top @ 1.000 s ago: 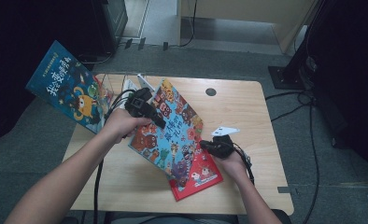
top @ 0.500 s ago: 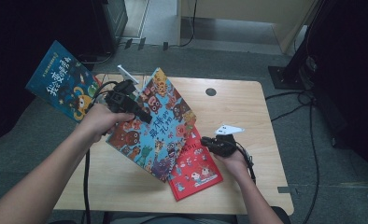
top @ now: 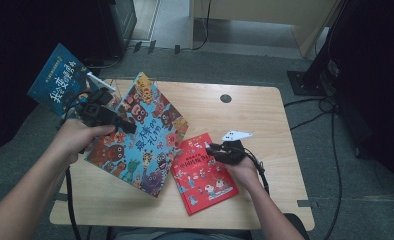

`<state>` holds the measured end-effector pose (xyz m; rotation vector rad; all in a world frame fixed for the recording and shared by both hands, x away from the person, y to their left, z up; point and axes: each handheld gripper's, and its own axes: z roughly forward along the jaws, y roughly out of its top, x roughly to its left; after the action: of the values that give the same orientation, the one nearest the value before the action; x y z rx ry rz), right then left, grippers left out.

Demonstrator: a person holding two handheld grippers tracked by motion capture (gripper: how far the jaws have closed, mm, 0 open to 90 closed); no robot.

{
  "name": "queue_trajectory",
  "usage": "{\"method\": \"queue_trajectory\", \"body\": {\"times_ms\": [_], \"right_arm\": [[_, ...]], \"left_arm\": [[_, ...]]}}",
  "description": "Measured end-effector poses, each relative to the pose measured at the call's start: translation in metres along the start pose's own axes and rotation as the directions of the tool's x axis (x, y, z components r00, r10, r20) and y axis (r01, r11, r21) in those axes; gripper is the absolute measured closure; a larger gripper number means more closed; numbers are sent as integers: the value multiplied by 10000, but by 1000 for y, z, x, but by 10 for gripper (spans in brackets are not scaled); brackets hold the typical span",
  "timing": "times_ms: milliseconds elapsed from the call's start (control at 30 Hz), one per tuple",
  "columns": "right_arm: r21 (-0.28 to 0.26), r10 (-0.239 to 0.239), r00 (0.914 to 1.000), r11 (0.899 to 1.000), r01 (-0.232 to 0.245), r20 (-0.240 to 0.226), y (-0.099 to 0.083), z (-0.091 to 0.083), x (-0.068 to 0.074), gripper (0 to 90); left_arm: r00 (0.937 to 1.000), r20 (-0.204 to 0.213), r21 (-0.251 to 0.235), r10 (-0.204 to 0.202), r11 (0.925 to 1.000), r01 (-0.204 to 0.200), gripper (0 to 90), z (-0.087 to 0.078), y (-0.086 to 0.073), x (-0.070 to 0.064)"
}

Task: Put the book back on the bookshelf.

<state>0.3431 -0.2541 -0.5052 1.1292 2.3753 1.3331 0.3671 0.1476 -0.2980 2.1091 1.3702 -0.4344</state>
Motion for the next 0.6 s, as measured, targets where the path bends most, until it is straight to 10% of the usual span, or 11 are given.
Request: {"method": "queue_trajectory", "body": {"times_ms": [600], "right_arm": [[699,-435,9981,9965,464,-435,5,21,9,652]], "left_arm": [[9914,-908,-402,-939,9951,906,798,-58,-68,37]]}}
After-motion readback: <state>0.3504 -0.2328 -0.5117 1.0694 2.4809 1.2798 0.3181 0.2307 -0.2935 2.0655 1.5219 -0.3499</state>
